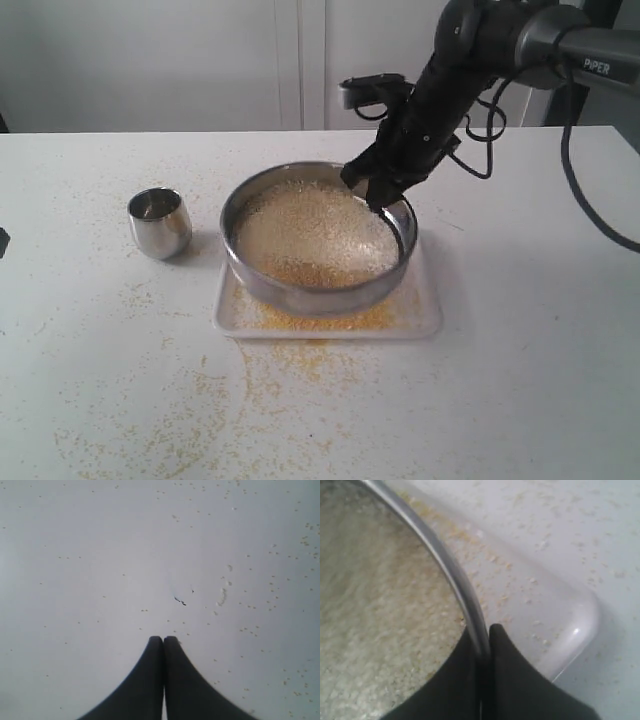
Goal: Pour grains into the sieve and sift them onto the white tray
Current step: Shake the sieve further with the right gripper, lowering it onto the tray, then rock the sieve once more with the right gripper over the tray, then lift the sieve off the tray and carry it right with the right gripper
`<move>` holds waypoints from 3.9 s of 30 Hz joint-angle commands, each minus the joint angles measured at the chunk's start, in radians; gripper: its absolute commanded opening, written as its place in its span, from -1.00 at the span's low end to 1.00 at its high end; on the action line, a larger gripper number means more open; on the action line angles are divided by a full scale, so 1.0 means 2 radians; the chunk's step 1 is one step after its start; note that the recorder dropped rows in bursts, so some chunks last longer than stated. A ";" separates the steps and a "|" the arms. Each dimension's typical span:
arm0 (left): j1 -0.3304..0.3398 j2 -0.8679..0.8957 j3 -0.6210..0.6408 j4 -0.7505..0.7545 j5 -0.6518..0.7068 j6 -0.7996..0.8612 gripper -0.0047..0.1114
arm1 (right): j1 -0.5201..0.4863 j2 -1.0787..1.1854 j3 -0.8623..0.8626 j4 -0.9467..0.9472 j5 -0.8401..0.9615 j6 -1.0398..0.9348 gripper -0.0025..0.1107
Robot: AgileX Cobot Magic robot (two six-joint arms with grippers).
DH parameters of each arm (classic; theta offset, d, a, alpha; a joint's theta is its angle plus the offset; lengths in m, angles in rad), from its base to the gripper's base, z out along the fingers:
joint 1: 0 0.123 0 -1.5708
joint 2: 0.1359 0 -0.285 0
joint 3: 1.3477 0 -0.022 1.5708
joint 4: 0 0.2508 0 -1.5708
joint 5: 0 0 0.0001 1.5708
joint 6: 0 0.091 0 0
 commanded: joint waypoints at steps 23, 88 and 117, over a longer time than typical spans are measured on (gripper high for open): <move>0.001 -0.006 0.002 0.002 0.005 -0.003 -0.92 | -0.005 -0.014 -0.002 0.078 0.043 -0.045 -0.96; 0.001 -0.006 0.002 0.002 0.005 -0.003 -0.92 | -0.031 -0.056 0.039 -0.101 -0.117 0.183 -0.96; 0.001 -0.006 0.002 0.002 0.005 -0.003 -0.92 | -0.222 -0.053 0.101 -0.112 -0.042 0.189 -0.96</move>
